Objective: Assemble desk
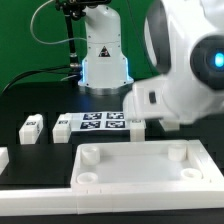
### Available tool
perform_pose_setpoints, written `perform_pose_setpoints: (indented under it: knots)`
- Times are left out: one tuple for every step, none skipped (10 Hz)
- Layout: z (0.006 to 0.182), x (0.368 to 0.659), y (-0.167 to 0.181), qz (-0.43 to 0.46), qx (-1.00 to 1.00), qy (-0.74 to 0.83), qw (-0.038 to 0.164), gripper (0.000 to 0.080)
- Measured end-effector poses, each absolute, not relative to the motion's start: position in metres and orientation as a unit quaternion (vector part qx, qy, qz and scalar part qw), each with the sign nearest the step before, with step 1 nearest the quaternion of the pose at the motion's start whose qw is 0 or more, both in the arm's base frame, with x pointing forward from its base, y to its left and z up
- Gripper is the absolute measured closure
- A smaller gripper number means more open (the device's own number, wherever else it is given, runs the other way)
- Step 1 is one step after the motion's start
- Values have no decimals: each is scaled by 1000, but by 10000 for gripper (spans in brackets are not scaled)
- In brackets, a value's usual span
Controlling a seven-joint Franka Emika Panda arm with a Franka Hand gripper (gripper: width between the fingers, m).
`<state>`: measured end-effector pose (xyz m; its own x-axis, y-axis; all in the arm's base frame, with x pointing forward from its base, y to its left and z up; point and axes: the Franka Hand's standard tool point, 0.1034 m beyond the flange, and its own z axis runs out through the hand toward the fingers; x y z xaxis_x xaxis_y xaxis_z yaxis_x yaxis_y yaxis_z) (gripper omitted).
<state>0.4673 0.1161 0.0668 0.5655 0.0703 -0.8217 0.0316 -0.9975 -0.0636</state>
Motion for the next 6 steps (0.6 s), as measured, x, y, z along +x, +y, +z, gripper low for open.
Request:
perform_pose_setpoints:
  knots:
    - [91,481,110,453,-891,-21,30,514]
    - [109,491,104,434,-900,-17,34,514]
    - [122,494,101,430,-902,-15,34,514]
    - [124,499,102,413,-910,-15,35,514]
    - [120,506,104,379,-925,-13,36,514]
    - [120,510,105,339,-940,-10,37,514]
